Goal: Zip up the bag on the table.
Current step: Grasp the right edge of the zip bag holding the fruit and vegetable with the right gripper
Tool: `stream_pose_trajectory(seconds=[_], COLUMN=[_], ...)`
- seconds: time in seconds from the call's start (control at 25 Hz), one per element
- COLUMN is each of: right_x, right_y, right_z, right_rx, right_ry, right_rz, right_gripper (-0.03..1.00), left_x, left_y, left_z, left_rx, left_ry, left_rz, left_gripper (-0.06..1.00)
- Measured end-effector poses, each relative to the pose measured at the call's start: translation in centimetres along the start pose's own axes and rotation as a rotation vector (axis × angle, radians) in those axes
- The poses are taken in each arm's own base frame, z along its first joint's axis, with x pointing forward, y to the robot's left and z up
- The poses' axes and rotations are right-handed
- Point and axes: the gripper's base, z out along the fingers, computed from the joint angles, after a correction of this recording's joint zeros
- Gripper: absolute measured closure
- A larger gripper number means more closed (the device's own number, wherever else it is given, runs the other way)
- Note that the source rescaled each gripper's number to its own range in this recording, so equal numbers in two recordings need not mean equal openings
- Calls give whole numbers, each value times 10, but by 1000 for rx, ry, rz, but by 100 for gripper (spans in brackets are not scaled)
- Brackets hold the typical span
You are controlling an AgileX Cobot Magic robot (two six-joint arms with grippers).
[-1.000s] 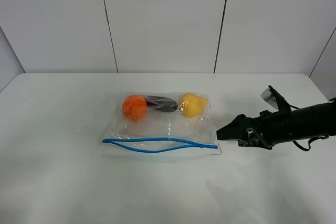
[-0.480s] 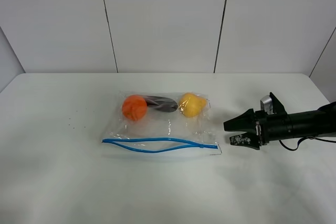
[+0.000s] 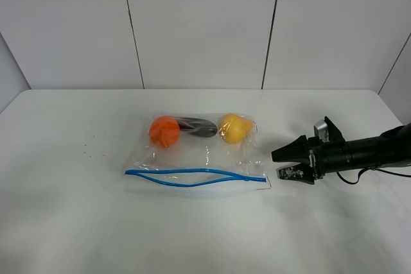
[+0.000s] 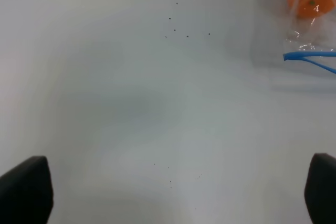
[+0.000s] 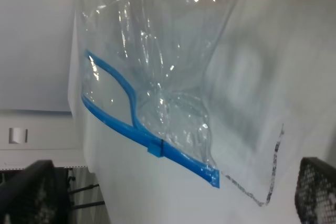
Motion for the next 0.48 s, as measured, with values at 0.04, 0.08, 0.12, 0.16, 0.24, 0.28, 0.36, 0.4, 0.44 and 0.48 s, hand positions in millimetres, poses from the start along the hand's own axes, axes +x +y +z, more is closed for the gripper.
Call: stream_pose_trajectory(seconds=[0.04,0.08,0.12,0.16,0.24,0.28,0.36,0.4,0.44,0.48], right_x=[0,-1,-1,-2,-3,-4,-4,-3,-3,-2], right_y=[0,0,0,0,1,1,0,-1,-2,-3], right_z=[0,0,0,0,0,0,0,1,1,2], right_rx=[0,-1,-3,-4,-7,-8,-10,-11,-14,-16], right_ry=[-2,-7,-12,-21,-35,-39,-43,-43,-42,-42], right_rz=[1,3,6,10,18,19,27,34,40,48], right_gripper=[-3,-3,-3,-3,-3,-3,-3,-3,-3,-3], left_x=[0,0,0,0,0,0,0,0,0,0], left_y=[0,0,0,0,0,0,0,0,0,0], left_z=[0,0,0,0,0,0,0,0,0,0], left_rx=[0,0,0,0,0,0,0,0,0,0], left_ry=[0,0,0,0,0,0,0,0,0,0], left_rz=[0,0,0,0,0,0,0,0,0,0], left_gripper=[-6,-6,-6,-6,-6,-6,-6,-6,-6,-6])
